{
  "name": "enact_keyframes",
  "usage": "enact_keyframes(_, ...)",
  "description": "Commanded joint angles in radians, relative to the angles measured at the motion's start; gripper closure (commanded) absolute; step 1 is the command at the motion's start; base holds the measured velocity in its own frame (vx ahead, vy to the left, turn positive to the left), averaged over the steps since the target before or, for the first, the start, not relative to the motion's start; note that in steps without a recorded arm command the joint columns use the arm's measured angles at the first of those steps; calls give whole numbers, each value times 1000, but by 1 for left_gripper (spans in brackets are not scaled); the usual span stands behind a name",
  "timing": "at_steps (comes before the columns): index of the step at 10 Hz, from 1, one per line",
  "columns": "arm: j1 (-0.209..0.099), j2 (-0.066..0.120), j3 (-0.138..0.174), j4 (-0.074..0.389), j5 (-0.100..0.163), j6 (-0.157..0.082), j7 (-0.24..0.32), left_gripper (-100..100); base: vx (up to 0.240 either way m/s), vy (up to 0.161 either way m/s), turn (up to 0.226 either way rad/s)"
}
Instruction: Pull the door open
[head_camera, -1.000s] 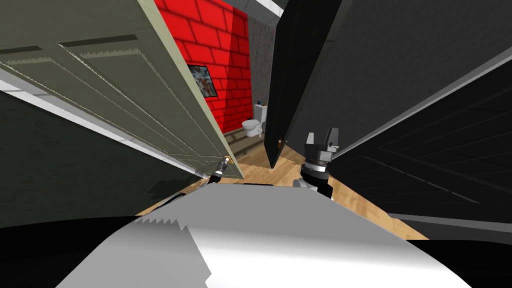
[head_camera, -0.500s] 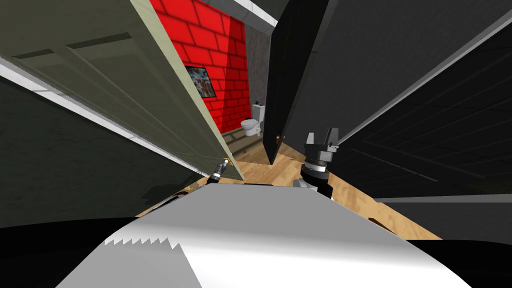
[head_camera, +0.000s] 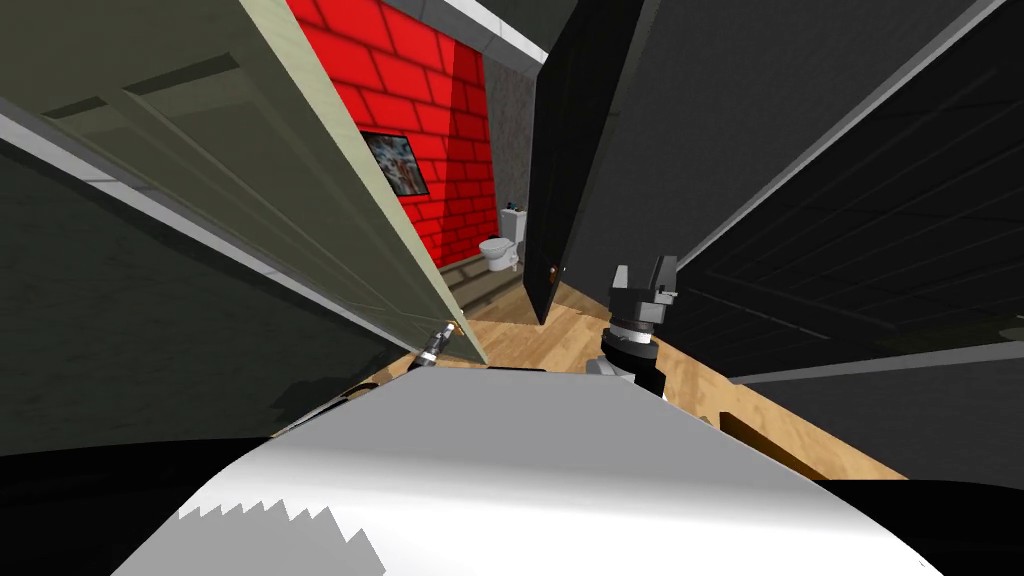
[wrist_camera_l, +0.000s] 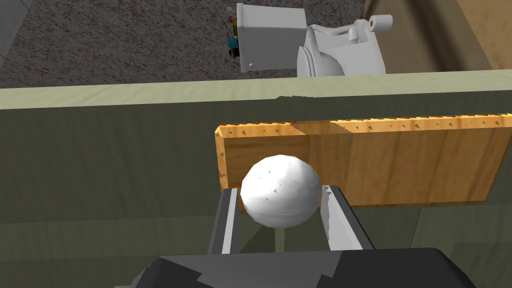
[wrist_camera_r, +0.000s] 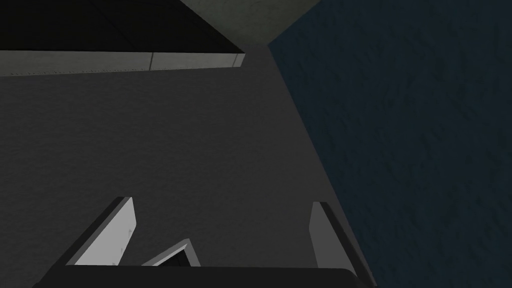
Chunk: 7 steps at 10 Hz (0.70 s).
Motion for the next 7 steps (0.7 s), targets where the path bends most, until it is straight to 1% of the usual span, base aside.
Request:
enact_keyframes(1, 1, 5, -17, 12, 0, -28, 13, 100, -93, 37, -56)
enact_keyframes(2, 9, 14, -30, 12, 2, -44, 19, 100, -109, 43, -77)
enact_keyframes(3, 3, 10, -19, 15, 3, -31, 12, 100, -52, 25, -16)
enact_keyframes(4, 14, 18, -37, 31, 10, -64, 21, 100, -114, 46, -181)
enact_keyframes(6, 20, 23, -48, 40, 15, -84, 26, 100, -168, 92, -143)
enact_keyframes(7, 27, 28, -60, 50, 21, -105, 31, 100, -159, 58, -174)
